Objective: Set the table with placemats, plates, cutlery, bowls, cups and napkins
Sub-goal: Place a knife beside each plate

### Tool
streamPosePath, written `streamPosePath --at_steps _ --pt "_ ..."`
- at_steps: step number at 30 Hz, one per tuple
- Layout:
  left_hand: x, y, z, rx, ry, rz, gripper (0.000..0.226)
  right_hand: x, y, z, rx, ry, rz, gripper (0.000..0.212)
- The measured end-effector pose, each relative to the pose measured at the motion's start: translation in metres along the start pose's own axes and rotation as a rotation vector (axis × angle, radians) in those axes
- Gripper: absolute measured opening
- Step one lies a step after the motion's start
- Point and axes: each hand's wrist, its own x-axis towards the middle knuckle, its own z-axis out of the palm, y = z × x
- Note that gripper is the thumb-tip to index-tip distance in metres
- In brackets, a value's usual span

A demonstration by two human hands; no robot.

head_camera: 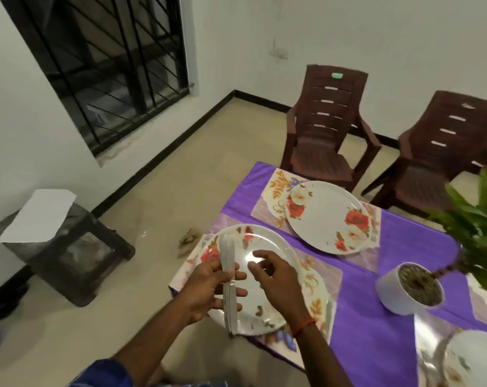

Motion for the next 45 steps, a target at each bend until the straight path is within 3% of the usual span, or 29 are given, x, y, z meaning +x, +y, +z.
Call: streamPosePath --at_steps 3,6,17,25,30,38,45 --pt "0.000 0.016 -0.037 0.001 -0.036 0.038 0.024 0.017 -0.030 0.048 0.058 -0.117 0.010 0.013" --pt "-0.001 0.028 -0.086 0.012 -0.017 0.054 0.023 0.033 -0.063 0.101 0.118 -0.221 0.016 0.019" --pt "-0.008 0.064 -0.252 -0.055 0.185 0.039 0.026 0.083 -0.140 0.258 0.234 -0.233 0.127 0.023" --pt "0.013 0.072 -0.296 -0.047 0.224 0.007 0.024 0.116 -0.155 0.284 0.295 -0.118 0.225 0.025" --pt "0.035 0.096 -0.321 -0.020 0.234 0.002 0.024 0.156 -0.166 0.305 0.307 -0.153 0.231 0.024" --pt "0.114 0.167 -0.367 0.013 0.229 -0.025 0.024 0.253 -0.196 0.337 0.357 -0.168 0.227 0.018" --pt "0.188 0.237 -0.376 -0.043 0.174 -0.030 0.019 0.339 -0.204 0.322 0.386 -0.053 0.240 0.009"
